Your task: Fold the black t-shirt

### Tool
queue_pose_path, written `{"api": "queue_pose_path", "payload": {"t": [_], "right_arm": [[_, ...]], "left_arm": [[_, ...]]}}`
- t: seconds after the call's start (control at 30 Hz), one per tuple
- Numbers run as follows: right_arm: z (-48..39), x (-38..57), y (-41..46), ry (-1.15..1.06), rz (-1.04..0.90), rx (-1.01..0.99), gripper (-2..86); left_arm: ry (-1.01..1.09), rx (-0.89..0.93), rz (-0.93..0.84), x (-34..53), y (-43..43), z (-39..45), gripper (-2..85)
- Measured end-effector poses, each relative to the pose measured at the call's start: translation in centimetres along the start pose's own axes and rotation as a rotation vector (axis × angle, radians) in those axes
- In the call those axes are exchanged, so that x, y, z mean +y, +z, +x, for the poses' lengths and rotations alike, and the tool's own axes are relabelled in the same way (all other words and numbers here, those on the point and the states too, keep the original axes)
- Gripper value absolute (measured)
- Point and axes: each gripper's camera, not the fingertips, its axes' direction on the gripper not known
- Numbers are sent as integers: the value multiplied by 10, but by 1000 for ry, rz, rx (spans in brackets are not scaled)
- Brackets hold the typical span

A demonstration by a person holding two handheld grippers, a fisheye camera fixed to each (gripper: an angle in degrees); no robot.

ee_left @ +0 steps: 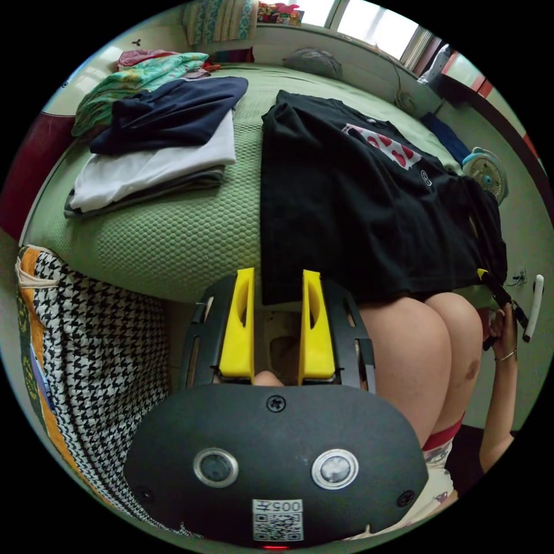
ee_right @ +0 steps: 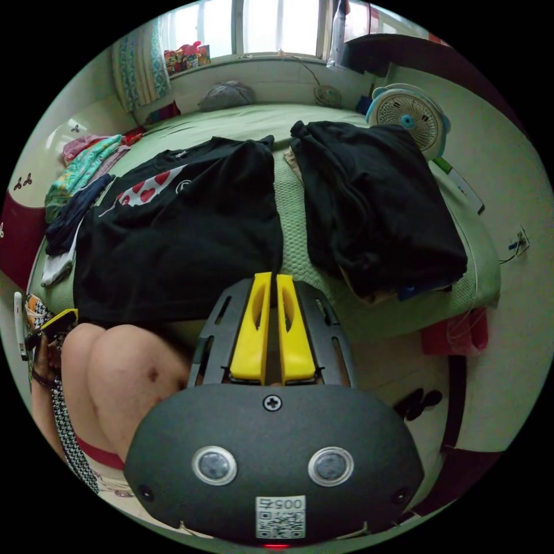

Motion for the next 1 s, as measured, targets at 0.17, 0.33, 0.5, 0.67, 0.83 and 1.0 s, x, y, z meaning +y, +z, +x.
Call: {"api": "queue_pose_path", "payload": {"t": [0.17,0.33,0.5,0.67,0.83,1.0], "right_arm": [[-2,18,-8,0,1,29,-13],[-3,33,-23,0,5,44,-13],[-1,48,-44,-19,-2,37,-13],[5,66,-98,-32,38,22,-14],[9,88,-156,-41,102,-50,-15],[11,117,-205,-27,149,-22,-16]], "left_arm": [[-1,-36,-9,23,-15,7,107],[-4,-43,-33,52,-35,14,60],[-35,-32,-36,79,-63,17,37],[-36,-77,32,110,-120,20,35],[8,-11,116,152,-193,23,34],[27,-7,175,191,-249,26,33]]}}
